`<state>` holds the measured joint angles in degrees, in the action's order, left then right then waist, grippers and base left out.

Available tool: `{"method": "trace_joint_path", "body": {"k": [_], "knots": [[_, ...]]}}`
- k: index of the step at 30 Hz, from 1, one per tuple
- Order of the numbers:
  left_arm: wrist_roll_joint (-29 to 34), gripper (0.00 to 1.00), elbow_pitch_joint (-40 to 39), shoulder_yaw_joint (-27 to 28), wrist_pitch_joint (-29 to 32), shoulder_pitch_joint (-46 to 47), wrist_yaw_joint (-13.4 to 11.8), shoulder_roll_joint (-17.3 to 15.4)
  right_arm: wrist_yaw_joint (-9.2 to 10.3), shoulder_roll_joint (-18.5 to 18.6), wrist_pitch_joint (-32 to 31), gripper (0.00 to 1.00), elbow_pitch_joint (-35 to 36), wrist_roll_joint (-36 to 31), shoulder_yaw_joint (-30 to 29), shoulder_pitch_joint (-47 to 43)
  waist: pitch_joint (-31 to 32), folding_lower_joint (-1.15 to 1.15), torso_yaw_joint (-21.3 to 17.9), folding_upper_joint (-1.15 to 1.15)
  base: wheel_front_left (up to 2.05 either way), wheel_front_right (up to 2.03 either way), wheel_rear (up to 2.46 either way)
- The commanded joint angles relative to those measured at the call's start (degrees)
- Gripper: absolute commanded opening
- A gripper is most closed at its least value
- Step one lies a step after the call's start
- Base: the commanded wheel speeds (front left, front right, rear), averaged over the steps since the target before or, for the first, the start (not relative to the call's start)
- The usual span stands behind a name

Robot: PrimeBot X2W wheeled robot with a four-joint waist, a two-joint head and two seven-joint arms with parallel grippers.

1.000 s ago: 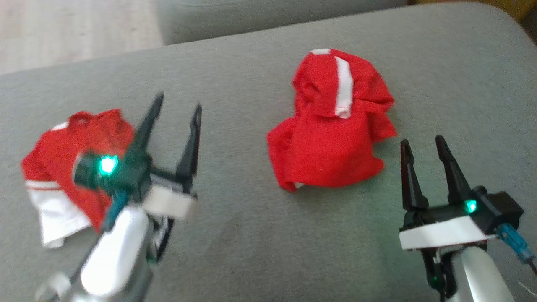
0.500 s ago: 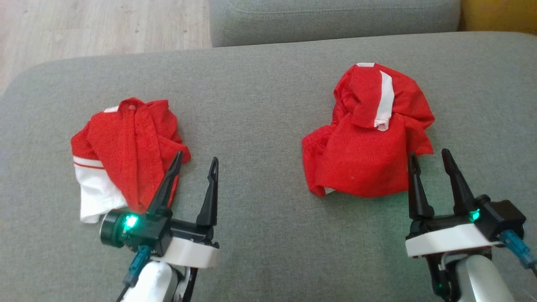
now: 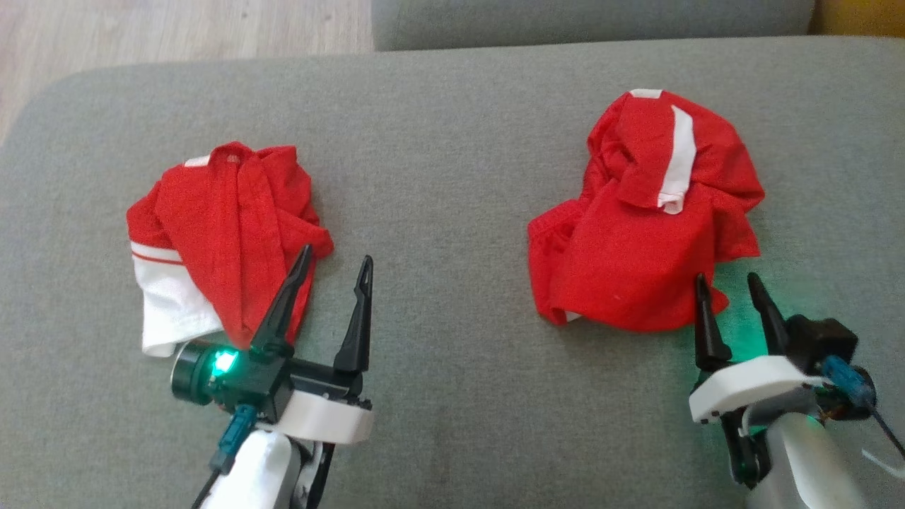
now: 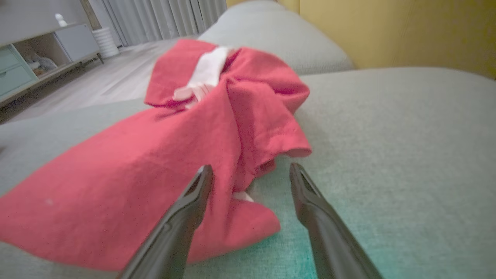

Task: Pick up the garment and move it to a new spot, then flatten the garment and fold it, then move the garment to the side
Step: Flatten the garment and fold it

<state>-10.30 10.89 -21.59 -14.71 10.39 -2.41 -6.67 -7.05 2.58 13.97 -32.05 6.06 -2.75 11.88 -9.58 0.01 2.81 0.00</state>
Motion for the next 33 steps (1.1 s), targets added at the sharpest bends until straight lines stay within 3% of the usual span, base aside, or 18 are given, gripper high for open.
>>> {"method": "trace_joint_path", "body": {"k": [1,9,10,11,17,24,29,33], "knots": [[0.53,1.00,-1.69,2.36,-0.29,2.72,0.08,-0.12,-0.44,0.30,-0.27,1.00,0.65,0.04,1.27,1.87,-0.58,-0.01,0.40,0.00,0.00,0.00,0.00],[1.75,1.00,-1.20,2.44,-0.29,3.78,0.91,0.92,-0.44,0.30,-1.84,1.00,-10.37,-0.44,1.66,6.53,-2.29,-0.01,1.55,0.00,0.00,0.00,0.00],[1.85,1.00,-1.07,2.48,-0.29,3.85,0.98,1.02,-0.44,0.30,-1.94,0.27,-11.35,-0.02,2.45,6.91,-2.27,-0.01,1.59,0.00,0.00,0.00,0.00],[1.94,1.00,-0.91,2.59,-0.29,3.88,1.02,1.09,-0.44,0.30,-1.89,0.00,-12.09,0.34,3.15,7.25,-2.15,-0.01,1.53,0.00,0.00,0.00,0.00],[2.16,1.00,-0.08,3.72,-0.29,3.31,1.20,1.29,-0.44,0.30,0.13,0.00,-10.10,0.47,2.69,8.33,0.05,-0.01,0.40,0.00,0.00,0.00,0.00],[2.04,1.00,0.28,4.24,-0.29,1.19,1.46,2.00,-0.44,0.30,0.90,0.00,7.69,-3.77,-0.12,7.57,4.46,-0.01,-1.18,0.00,0.00,0.00,0.00],[1.89,1.00,0.26,4.43,-0.29,-0.21,1.66,2.48,-0.44,0.30,-3.52,0.00,20.19,-4.34,3.39,7.91,7.19,-0.01,-0.99,0.00,0.00,0.00,0.00],[1.73,1.00,0.13,4.60,-0.29,-0.84,1.88,2.70,-0.44,0.30,-7.16,0.00,24.60,-4.81,6.55,9.59,8.06,-0.01,-0.31,0.00,0.00,0.00,0.00]]}}
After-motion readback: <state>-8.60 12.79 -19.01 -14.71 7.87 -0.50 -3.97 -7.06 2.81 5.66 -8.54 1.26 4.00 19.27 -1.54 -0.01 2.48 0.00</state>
